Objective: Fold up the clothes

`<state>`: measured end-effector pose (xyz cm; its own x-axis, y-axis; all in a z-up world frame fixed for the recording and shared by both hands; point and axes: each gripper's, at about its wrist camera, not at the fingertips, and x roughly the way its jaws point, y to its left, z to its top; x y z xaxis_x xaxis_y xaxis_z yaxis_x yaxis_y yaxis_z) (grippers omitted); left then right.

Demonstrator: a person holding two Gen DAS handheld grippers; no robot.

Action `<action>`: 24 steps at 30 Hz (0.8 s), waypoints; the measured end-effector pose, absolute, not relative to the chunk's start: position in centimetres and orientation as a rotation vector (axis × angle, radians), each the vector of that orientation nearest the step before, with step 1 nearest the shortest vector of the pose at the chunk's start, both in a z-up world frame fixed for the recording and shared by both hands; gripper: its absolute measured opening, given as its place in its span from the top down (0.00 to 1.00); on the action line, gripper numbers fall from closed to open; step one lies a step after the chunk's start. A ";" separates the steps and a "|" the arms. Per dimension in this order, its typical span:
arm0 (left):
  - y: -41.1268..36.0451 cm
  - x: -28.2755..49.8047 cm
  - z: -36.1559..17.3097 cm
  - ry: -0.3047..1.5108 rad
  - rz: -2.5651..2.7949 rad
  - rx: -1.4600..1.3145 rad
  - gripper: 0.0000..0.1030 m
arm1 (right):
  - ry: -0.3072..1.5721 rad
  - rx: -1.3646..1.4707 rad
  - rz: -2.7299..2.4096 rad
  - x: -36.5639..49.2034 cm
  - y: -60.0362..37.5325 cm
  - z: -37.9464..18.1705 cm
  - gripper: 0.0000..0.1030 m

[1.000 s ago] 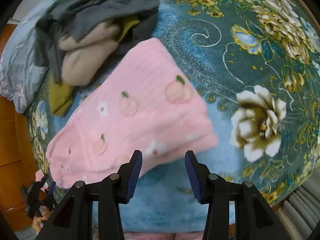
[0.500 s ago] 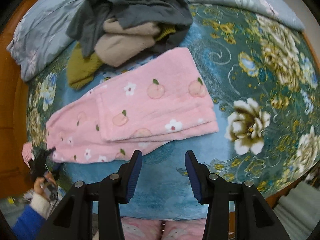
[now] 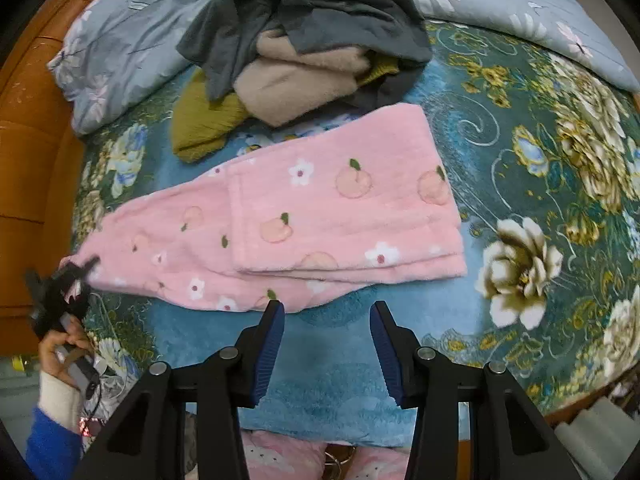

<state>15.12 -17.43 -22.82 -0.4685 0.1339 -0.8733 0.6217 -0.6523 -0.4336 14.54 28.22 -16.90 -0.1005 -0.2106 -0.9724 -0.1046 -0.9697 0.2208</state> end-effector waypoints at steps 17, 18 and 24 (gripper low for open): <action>22.2 6.6 -17.9 0.426 -2.508 1.855 0.76 | -0.633 1.945 -2.246 15.4 45.2 -21.2 0.53; 24.3 6.9 -18.8 0.353 -2.487 1.907 0.76 | -0.656 1.950 -2.255 15.6 46.4 -21.6 0.53; 31.5 8.2 -23.2 0.021 -2.374 2.065 0.74 | -0.747 2.011 -2.274 17.3 52.1 -23.3 0.53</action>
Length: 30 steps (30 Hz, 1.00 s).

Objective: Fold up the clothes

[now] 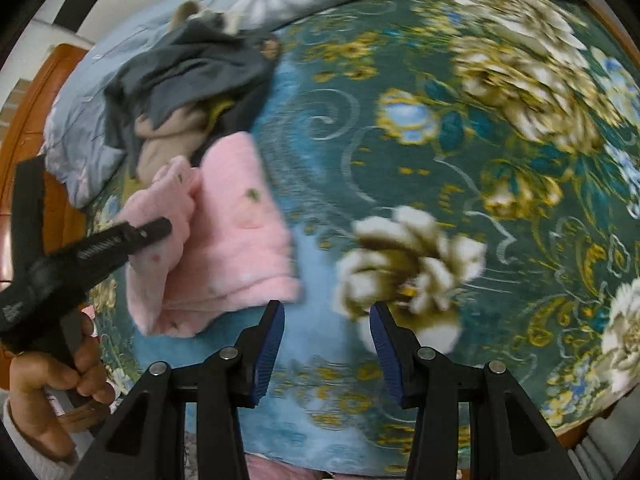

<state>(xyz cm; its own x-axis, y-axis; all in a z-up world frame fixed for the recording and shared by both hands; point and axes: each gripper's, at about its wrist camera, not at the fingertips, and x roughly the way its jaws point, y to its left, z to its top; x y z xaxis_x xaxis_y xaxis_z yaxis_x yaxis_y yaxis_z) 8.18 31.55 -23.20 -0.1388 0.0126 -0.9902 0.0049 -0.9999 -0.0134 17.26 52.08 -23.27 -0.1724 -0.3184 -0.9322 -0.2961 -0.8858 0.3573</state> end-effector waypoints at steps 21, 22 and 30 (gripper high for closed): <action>14.8 13.7 -23.2 -0.663 2.395 -2.300 0.46 | -0.679 1.853 -1.984 7.4 42.1 -26.2 0.49; 13.5 14.0 -23.4 -0.719 2.402 -2.326 0.46 | -0.650 1.833 -1.966 6.3 40.9 -26.3 0.47; 9.8 15.3 -23.2 -0.874 2.489 -2.325 0.46 | -0.473 1.882 -1.883 -0.4 35.6 -30.2 0.42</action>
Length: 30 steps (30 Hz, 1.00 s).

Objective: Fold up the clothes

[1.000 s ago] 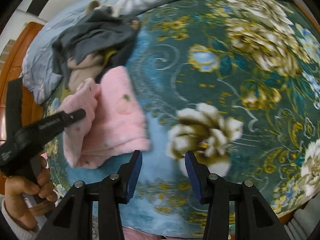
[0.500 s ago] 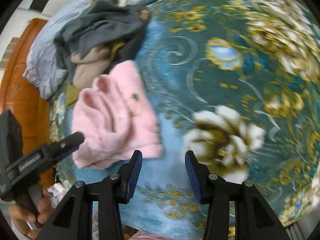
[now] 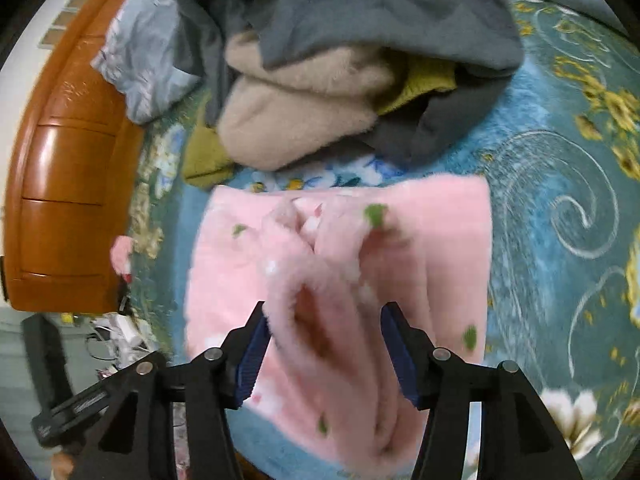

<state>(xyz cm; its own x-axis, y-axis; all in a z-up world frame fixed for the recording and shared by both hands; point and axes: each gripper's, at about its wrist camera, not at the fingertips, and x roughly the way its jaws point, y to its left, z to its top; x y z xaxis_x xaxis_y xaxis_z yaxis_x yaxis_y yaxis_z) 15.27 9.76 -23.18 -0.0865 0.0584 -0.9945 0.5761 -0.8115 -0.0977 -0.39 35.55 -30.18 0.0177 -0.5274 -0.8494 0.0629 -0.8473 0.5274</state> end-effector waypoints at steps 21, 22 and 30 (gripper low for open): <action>10.9 14.7 -29.0 0.705 -1.787 1.973 0.46 | -0.718 2.089 -1.902 -2.2 42.8 -35.4 0.78; 10.8 14.7 -29.0 0.714 -1.779 1.971 0.46 | -0.714 2.085 -1.912 -2.3 42.7 -35.3 0.75; 12.1 13.5 -24.4 0.545 -2.030 1.928 0.46 | -0.568 1.889 -2.119 0.8 43.5 -28.4 0.66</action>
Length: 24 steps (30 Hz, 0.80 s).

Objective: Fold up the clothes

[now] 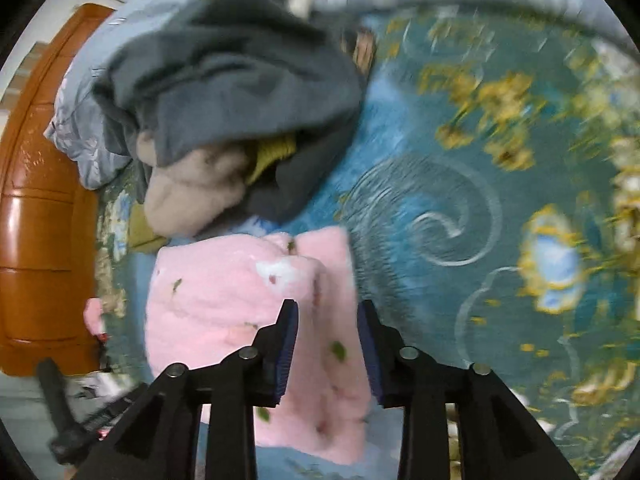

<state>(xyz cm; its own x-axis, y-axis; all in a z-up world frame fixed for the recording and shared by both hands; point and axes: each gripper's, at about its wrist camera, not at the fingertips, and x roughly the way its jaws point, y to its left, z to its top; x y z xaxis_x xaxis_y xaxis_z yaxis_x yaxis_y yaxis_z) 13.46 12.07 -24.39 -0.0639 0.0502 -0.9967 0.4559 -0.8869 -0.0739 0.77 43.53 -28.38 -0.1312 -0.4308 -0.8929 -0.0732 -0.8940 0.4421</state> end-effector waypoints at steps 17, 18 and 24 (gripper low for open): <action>14.9 11.0 -31.5 0.487 -1.995 2.131 0.46 | -0.532 1.989 -1.915 7.5 39.2 -34.8 0.67; 14.8 10.9 -31.5 0.497 -1.986 2.139 0.46 | -0.532 2.000 -1.904 7.3 39.1 -34.8 0.67; 12.4 10.9 -27.1 0.763 -2.141 2.089 0.45 | -0.694 1.938 -1.902 6.6 41.2 -32.1 0.67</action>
<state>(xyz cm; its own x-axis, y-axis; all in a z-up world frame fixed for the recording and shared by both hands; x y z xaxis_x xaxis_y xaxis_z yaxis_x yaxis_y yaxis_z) 10.90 12.42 -27.05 -0.0832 0.2966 -0.9514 0.3720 -0.8765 -0.3057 6.63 41.19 -32.14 -0.0144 -0.5586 -0.8293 -0.1071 -0.8238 0.5567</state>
